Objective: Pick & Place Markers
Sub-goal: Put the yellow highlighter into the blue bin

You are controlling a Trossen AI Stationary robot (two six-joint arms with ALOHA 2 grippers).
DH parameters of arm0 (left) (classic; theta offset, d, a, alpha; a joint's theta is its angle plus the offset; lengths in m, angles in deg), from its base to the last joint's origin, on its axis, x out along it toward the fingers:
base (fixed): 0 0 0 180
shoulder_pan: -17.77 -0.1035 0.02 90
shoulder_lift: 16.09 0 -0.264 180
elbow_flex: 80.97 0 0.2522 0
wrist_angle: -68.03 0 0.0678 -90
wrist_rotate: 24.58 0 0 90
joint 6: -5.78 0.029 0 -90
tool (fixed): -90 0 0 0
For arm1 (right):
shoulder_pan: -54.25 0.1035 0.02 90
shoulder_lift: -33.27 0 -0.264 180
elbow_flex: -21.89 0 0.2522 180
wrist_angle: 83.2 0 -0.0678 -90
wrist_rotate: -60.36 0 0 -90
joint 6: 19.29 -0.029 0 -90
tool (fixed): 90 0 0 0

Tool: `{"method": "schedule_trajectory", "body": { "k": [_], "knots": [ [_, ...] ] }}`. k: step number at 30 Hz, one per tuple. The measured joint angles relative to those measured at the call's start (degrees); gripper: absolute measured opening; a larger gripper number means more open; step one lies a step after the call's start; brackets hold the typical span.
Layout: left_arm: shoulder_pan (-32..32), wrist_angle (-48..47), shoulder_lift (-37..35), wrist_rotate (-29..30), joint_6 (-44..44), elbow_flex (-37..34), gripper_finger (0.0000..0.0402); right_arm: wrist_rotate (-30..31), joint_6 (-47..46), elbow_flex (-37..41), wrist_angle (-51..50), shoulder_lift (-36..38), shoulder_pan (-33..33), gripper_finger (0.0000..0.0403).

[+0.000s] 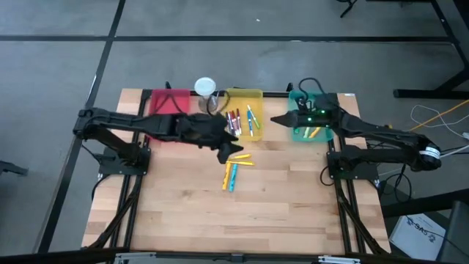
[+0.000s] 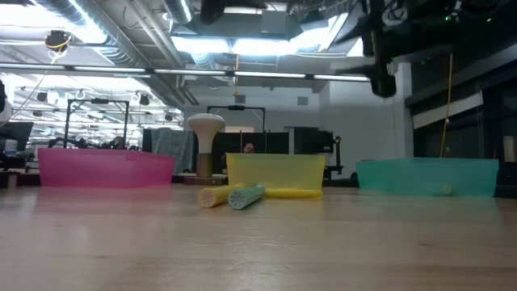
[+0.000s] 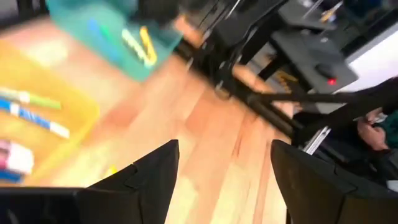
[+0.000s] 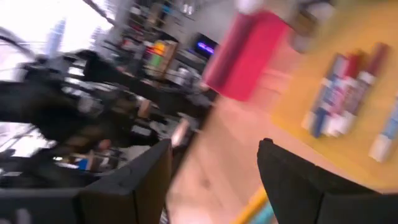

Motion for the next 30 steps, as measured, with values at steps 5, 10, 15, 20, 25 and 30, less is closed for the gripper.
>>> {"method": "schedule_trajectory", "body": {
  "k": [5,10,15,20,25,30],
  "knots": [
    [0.9,-4.0,3.8,-0.1,-6.8,0.0,0.0246,0.0,0.0,0.0,4.9,4.5,0.7,0.0231],
    [1.1,-6.1,7.0,-0.3,-15.1,0.0,0.0246,0.4,0.2,0.0,5.2,8.4,0.7,0.0231],
    [0.7,-10.5,10.4,-1.2,-24.4,0.0,0.0246,0.4,0.2,0.0,5.1,9.8,0.7,0.0231],
    [0.6,-15.1,14.8,-3.3,-30.6,0.0,0.0246,0.5,0.3,0.0,2.4,9.7,0.7,0.0231],
    [0.8,-16.2,20.2,-6.3,-34.9,0.0,0.0246,0.5,0.6,0.0,-3.4,9.7,0.7,0.0231],
    [1.4,-16.0,24.7,-8.1,-37.1,0.0,0.0246,0.5,1.8,0.0,-7.4,9.7,0.7,0.0231]
  ]
}}
